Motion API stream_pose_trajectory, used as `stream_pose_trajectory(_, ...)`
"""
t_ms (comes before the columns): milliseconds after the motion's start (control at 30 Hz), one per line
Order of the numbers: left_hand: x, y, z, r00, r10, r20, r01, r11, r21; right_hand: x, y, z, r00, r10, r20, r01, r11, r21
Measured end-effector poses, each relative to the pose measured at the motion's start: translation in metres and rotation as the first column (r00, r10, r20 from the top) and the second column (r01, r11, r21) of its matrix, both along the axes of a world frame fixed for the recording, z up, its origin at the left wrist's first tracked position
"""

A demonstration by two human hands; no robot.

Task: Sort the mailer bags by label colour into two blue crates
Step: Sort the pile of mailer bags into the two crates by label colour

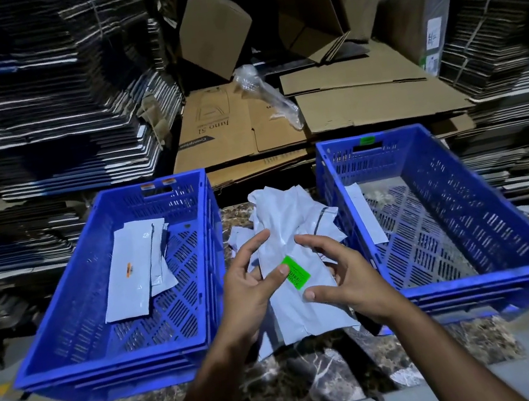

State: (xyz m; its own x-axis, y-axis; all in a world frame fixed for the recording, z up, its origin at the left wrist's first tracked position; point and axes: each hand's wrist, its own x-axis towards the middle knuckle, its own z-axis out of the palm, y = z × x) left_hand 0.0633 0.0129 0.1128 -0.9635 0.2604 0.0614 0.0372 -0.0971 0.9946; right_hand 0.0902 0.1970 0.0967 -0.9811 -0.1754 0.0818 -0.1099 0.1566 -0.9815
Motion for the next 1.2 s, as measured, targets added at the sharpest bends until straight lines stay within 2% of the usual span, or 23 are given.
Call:
stream_pose_trajectory(167, -0.007, 0.018, -0.008, 1.000, 0.010, -0.017, -0.011, 0.999, -0.050, -0.001, 0.017, -0.004, 0.998, -0.011, 0.064, 0.010, 1.000, 0.016)
stream_pose_trajectory(300, -0.024, 0.035, -0.024, 1.000, 0.006, -0.012, -0.007, 0.995, -0.097, -0.011, 0.043, -0.013, 0.988, -0.152, 0.012, 0.150, 0.986, 0.067)
stream_pose_trajectory(333, -0.033, 0.036, -0.028, 0.999, 0.017, -0.027, -0.021, 0.990, -0.141, -0.014, 0.054, -0.015, 0.982, -0.191, -0.004, 0.191, 0.979, 0.074)
stream_pose_trajectory(400, -0.052, 0.032, -0.037, 0.989, 0.057, -0.134, -0.098, 0.941, -0.324, -0.019, 0.079, -0.016, 0.963, -0.269, -0.008, 0.269, 0.961, 0.065)
stream_pose_trajectory(467, -0.075, 0.015, -0.050, 0.946, 0.089, -0.311, -0.260, 0.782, -0.567, -0.026, 0.108, -0.018, 0.939, -0.344, -0.003, 0.343, 0.938, 0.047)
stream_pose_trajectory(533, -0.099, -0.007, -0.064, 0.914, 0.056, -0.401, -0.364, 0.546, -0.754, -0.035, 0.138, -0.020, 0.912, -0.409, -0.001, 0.409, 0.912, 0.038)
stream_pose_trajectory(600, -0.116, -0.025, -0.075, 0.924, 0.043, -0.379, -0.376, 0.274, -0.885, -0.048, 0.164, -0.024, 0.888, -0.458, 0.043, 0.456, 0.889, 0.045)
stream_pose_trajectory(633, -0.121, -0.031, -0.077, 0.936, 0.070, -0.346, -0.352, 0.167, -0.921, -0.055, 0.177, -0.029, 0.879, -0.470, 0.078, 0.466, 0.882, 0.068)
stream_pose_trajectory(700, -0.124, -0.039, -0.081, 0.954, 0.152, -0.258, -0.268, 0.052, -0.962, -0.071, 0.197, -0.041, 0.872, -0.475, 0.122, 0.453, 0.875, 0.169)
stream_pose_trajectory(767, -0.122, -0.042, -0.083, 0.959, 0.188, -0.210, -0.217, 0.017, -0.976, -0.084, 0.212, -0.055, 0.876, -0.447, 0.182, 0.400, 0.884, 0.244)
stream_pose_trajectory(867, -0.123, -0.045, -0.089, 0.960, 0.186, -0.211, -0.222, 0.042, -0.974, -0.089, 0.224, -0.066, 0.887, -0.297, 0.354, 0.236, 0.950, 0.205)
stream_pose_trajectory(933, -0.123, -0.045, -0.091, 0.959, 0.162, -0.231, -0.238, 0.026, -0.971, -0.087, 0.228, -0.076, 0.869, -0.218, 0.445, 0.134, 0.968, 0.211)
stream_pose_trajectory(1000, -0.122, -0.043, -0.094, 0.956, 0.120, -0.267, -0.264, -0.033, -0.964, -0.086, 0.233, -0.092, 0.822, -0.094, 0.562, -0.069, 0.963, 0.261)
stream_pose_trajectory(1067, -0.120, -0.042, -0.096, 0.954, 0.086, -0.288, -0.283, -0.066, -0.957, -0.087, 0.234, -0.105, 0.727, 0.045, 0.685, -0.343, 0.888, 0.305)
stream_pose_trajectory(1100, -0.119, -0.042, -0.097, 0.952, 0.076, -0.297, -0.292, -0.073, -0.954, -0.091, 0.236, -0.113, 0.685, 0.070, 0.725, -0.426, 0.846, 0.321)
stream_pose_trajectory(1200, -0.118, -0.042, -0.099, 0.947, 0.043, -0.317, -0.312, -0.101, -0.945, -0.100, 0.239, -0.116, 0.582, -0.039, 0.812, -0.524, 0.746, 0.411)
